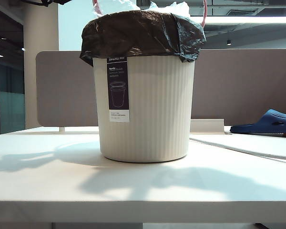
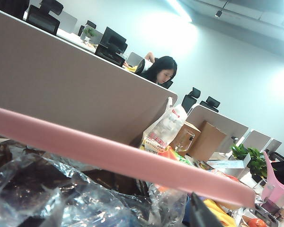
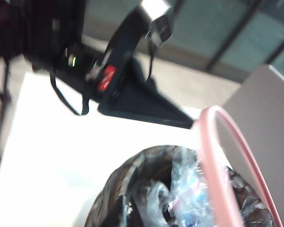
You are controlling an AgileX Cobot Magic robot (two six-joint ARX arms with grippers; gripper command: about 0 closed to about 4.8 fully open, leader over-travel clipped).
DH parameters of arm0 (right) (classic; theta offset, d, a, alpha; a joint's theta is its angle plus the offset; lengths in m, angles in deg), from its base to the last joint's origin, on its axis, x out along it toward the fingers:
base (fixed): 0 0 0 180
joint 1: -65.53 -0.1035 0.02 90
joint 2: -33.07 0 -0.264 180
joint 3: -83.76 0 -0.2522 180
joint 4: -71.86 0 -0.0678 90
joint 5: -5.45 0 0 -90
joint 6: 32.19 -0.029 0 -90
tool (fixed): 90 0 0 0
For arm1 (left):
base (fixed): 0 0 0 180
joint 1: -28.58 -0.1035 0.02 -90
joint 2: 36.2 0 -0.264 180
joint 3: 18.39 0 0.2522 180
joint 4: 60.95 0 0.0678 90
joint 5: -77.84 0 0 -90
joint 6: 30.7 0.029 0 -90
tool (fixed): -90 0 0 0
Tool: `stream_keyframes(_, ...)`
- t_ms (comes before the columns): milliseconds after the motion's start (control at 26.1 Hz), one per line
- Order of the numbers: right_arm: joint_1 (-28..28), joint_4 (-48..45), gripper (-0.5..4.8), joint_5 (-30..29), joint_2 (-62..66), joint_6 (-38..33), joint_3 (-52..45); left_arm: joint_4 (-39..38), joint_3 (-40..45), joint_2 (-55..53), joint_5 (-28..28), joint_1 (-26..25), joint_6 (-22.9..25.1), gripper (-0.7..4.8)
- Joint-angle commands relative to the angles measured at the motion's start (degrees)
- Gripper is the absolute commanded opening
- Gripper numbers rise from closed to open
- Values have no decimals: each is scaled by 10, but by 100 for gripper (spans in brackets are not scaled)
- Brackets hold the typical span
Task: Open the ring lid of the trash can, pull out the black garbage bag inside, and place it on the table.
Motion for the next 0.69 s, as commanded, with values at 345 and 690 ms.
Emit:
stream_keyframes(345, -176, -41, -1, 417, 71, 92, 3, 5, -3, -1, 19, 0, -3, 341)
stream_keyframes(690, -193, -83, -1, 498, 105, 118, 3, 4, -3, 0, 38, 0, -3, 341)
